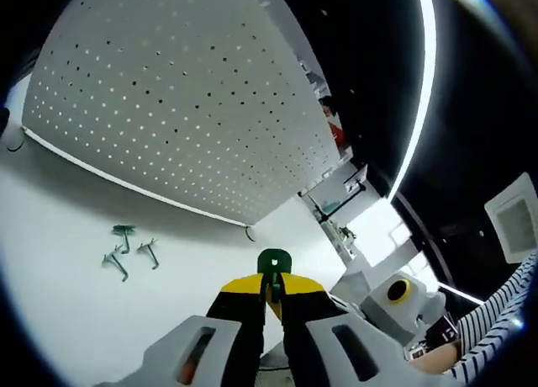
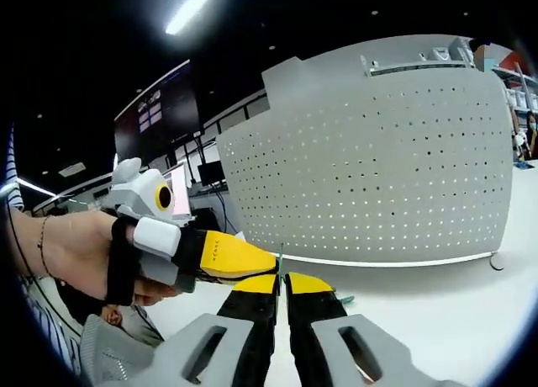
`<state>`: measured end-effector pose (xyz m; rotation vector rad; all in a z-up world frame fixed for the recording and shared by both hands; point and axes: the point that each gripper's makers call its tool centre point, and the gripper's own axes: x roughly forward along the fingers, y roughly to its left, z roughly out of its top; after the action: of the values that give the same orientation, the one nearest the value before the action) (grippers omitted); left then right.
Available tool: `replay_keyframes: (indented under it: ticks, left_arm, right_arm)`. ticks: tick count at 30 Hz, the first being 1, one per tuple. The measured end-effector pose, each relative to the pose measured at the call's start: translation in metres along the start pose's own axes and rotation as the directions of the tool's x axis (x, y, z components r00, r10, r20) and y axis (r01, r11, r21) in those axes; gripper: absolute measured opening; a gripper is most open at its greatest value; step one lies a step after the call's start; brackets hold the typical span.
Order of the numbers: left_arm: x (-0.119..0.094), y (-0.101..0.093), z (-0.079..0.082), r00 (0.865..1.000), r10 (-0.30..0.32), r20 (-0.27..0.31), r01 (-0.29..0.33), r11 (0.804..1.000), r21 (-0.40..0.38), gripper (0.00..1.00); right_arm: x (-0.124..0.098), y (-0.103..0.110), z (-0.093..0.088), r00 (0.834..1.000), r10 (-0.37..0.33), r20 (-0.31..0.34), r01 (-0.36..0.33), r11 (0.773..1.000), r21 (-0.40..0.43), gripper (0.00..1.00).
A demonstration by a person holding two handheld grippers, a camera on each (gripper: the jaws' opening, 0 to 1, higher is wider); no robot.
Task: Insert the hook assembly into the mounting plate slot until the hook locks in place.
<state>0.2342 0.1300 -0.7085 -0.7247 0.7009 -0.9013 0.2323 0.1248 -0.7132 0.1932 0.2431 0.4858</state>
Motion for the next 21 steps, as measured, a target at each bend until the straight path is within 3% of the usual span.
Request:
replay_keyframes:
  ticks: [3, 10, 13, 21]
  left_arm:
    - [0.0001, -0.0011, 0.0037, 1.0, -0.015, 0.008, 0.016, 0.999, -0.039, 0.06]
    - [0.0002, -0.0023, 0.0041, 1.0, -0.019, 0.011, 0.019, 0.999, -0.036, 0.04]
    - [-0.0013, -0.0029, 0.0049, 1.0, -0.019, 0.011, 0.02, 0.996, -0.082, 0.03]
    - [-0.0043, -0.0046, 0.0096, 1.0, -0.007, 0.003, 0.007, 0.999, -0.048, 0.02]
  right_arm:
    - [-0.0018, 0.0001, 0.0034, 1.0, -0.007, 0.013, 0.008, 1.0, -0.006, 0.01]
    - [-0.0006, -0.0002, 0.0041, 1.0, -0.006, 0.015, 0.006, 1.0, -0.004, 0.01]
    - [-0.0009, 0.0008, 0.0048, 1.0, -0.004, 0.019, 0.004, 1.0, 0.005, 0.02]
    - [0.0016, 0.0039, 0.0079, 1.0, -0.004, 0.005, 0.004, 1.0, -0.002, 0.07]
